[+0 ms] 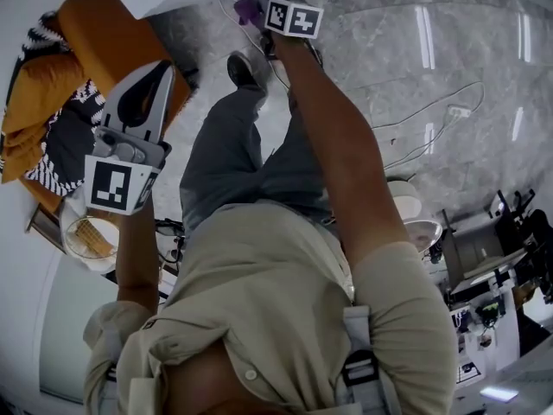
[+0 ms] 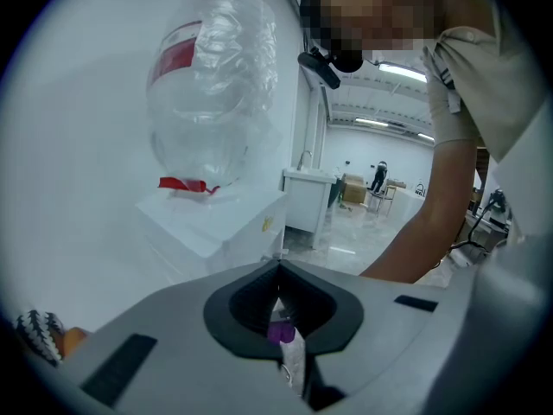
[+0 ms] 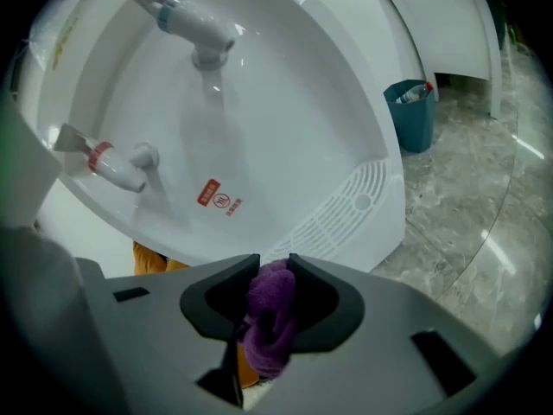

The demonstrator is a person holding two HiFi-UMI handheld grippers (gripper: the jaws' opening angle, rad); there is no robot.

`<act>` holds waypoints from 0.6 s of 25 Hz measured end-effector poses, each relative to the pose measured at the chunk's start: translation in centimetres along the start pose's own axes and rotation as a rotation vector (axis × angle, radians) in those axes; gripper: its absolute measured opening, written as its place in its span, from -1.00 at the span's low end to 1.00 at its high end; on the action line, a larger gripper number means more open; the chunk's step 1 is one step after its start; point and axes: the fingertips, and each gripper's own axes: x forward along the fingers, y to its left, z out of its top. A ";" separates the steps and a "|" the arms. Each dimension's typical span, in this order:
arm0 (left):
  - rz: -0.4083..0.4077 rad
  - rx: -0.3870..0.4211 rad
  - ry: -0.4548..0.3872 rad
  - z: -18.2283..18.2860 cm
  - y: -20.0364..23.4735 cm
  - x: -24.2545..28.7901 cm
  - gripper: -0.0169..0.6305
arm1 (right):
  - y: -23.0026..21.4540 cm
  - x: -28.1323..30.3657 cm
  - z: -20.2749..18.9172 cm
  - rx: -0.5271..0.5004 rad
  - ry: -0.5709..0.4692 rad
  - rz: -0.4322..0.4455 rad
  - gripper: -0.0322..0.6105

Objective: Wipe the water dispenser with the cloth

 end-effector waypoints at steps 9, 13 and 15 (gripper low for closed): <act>0.004 0.048 0.025 4.3 0.9 -4.6 -0.90 | 4.8 -9.3 1.7 -0.194 0.052 -0.017 -0.56; 0.063 -0.022 0.001 6.8 2.9 -6.3 -0.90 | 8.3 -13.7 4.8 -0.326 0.063 0.004 -0.56; 0.091 -0.063 -0.034 8.2 3.8 -7.5 -0.90 | 10.6 -16.1 6.6 -0.407 0.053 0.013 -0.56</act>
